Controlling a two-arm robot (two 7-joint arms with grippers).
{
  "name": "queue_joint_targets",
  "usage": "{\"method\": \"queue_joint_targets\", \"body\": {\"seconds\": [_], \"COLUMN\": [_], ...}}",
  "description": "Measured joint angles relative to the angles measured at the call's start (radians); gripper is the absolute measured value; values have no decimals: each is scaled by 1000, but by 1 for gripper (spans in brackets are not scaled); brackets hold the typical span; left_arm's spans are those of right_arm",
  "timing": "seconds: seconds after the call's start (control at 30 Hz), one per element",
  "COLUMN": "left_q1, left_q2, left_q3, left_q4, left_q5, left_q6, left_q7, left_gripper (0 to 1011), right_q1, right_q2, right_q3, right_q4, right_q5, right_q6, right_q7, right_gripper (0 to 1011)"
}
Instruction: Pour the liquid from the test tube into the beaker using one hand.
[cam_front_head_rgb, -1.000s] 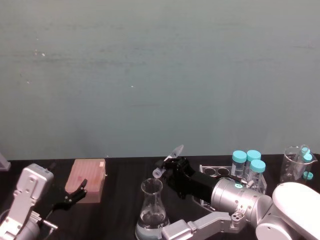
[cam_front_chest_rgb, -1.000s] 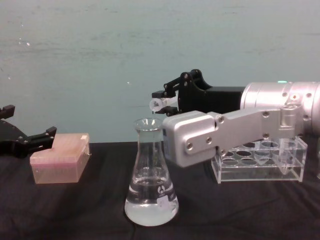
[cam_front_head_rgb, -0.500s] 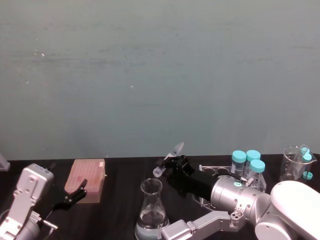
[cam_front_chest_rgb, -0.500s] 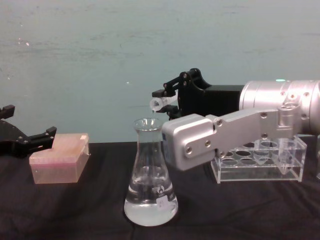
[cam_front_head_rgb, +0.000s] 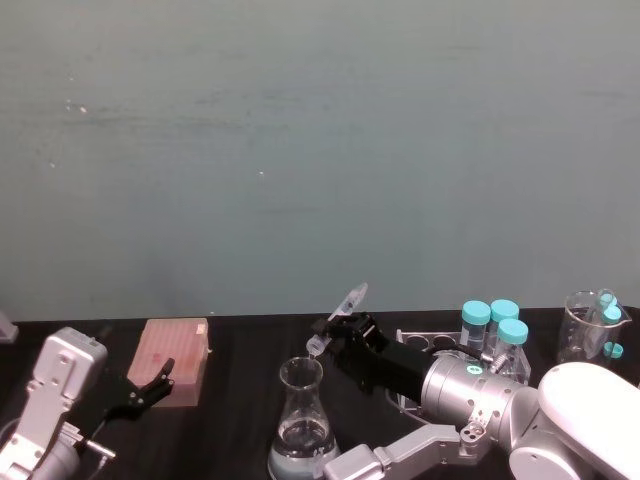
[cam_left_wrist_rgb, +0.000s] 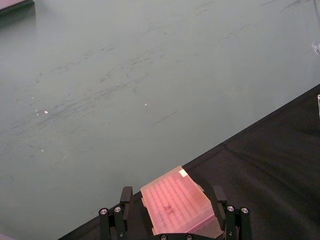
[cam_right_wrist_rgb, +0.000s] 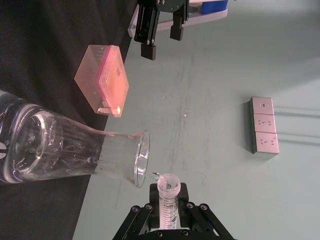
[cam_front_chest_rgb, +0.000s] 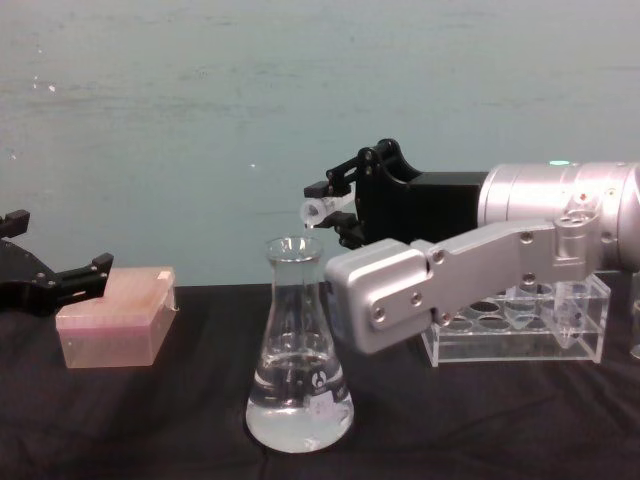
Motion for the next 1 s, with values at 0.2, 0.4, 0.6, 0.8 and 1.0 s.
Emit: {"method": "queue_joint_targets", "body": {"seconds": [0.2, 0.4, 0.6, 0.8, 1.0], "left_q1": [0, 0, 0, 0, 0], "left_q2": [0, 0, 0, 0, 0], "left_q3": [0, 0, 0, 0, 0], "left_q4": [0, 0, 0, 0, 0], "left_q5": [0, 0, 0, 0, 0], "left_q6": [0, 0, 0, 0, 0], "left_q7": [0, 0, 0, 0, 0], "left_gripper": [1000, 1000, 1000, 1000, 1000], "right_q1": [1, 3, 9, 15, 20], "right_q2": [2, 2, 0, -6, -8], "right_q3": [-6, -10, -16, -22, -28], "right_q4": [0, 0, 4, 11, 17], "right_q5": [-6, -10, -17, -24, -32], "right_q6": [6, 7, 7, 7, 9], "right_q7": [-2, -2, -4, -8, -12], "right_gripper": [204, 204, 204, 204, 204]}}
